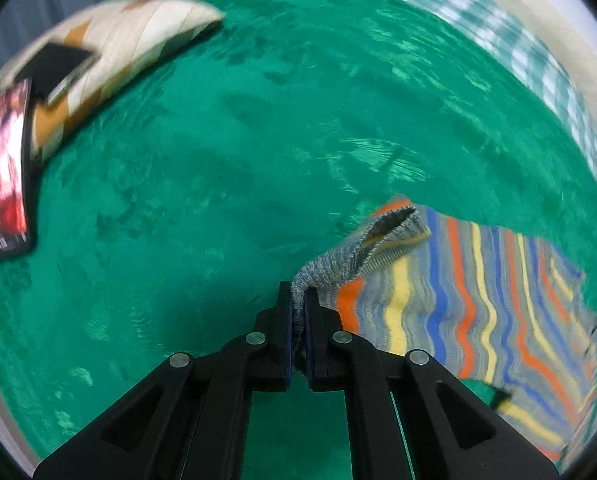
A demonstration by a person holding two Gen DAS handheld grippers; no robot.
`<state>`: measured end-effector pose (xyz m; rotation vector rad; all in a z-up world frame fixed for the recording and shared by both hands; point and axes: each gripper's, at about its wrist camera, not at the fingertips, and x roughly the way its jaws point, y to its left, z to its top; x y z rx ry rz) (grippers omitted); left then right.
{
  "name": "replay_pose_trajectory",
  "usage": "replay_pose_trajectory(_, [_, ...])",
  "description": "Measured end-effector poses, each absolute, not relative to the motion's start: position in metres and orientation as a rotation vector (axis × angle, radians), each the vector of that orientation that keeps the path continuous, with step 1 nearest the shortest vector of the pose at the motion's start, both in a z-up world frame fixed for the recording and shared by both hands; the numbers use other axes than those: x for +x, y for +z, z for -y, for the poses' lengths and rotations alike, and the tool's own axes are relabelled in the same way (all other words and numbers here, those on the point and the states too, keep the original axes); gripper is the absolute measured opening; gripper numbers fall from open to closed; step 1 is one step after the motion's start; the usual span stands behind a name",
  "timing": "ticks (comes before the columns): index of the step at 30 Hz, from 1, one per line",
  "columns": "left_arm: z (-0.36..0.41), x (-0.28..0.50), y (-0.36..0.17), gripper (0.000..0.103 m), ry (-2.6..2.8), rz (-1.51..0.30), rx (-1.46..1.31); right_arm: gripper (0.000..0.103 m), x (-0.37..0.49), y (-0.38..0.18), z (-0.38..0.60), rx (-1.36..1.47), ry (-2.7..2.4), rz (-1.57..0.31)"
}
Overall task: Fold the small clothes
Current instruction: 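Open the right tool to release its hem corner while the left tool holds, then lower the held hem corner onto the sweater and open the left tool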
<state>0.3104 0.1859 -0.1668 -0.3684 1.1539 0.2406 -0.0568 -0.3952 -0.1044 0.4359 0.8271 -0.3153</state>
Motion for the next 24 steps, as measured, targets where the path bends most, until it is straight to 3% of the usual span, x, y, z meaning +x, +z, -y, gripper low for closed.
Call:
replay_pose_trajectory(14, [-0.262, 0.284, -0.159, 0.009, 0.341, -1.116, -0.517, 0.074, -0.051, -0.113, 0.395, 0.43, -0.31, -0.853])
replay_pose_trajectory(16, [-0.25, 0.283, -0.152, 0.029, 0.29, -1.091, -0.483, 0.074, -0.049, -0.114, 0.394, 0.428, -0.309, -0.858])
replay_pose_trajectory(17, [-0.237, 0.283, -0.148, 0.047, 0.254, -1.087, -0.457, 0.074, -0.048, -0.115, 0.394, 0.427, -0.309, -0.862])
replay_pose_trajectory(18, [-0.226, 0.283, -0.147, 0.058, 0.227, -1.085, -0.438, 0.074, -0.047, -0.116, 0.393, 0.424, -0.309, -0.865])
replay_pose_trajectory(24, [-0.184, 0.289, -0.176, 0.058, 0.176, -1.174, -0.302, 0.074, -0.047, -0.115, 0.391, 0.4, -0.335, -0.867])
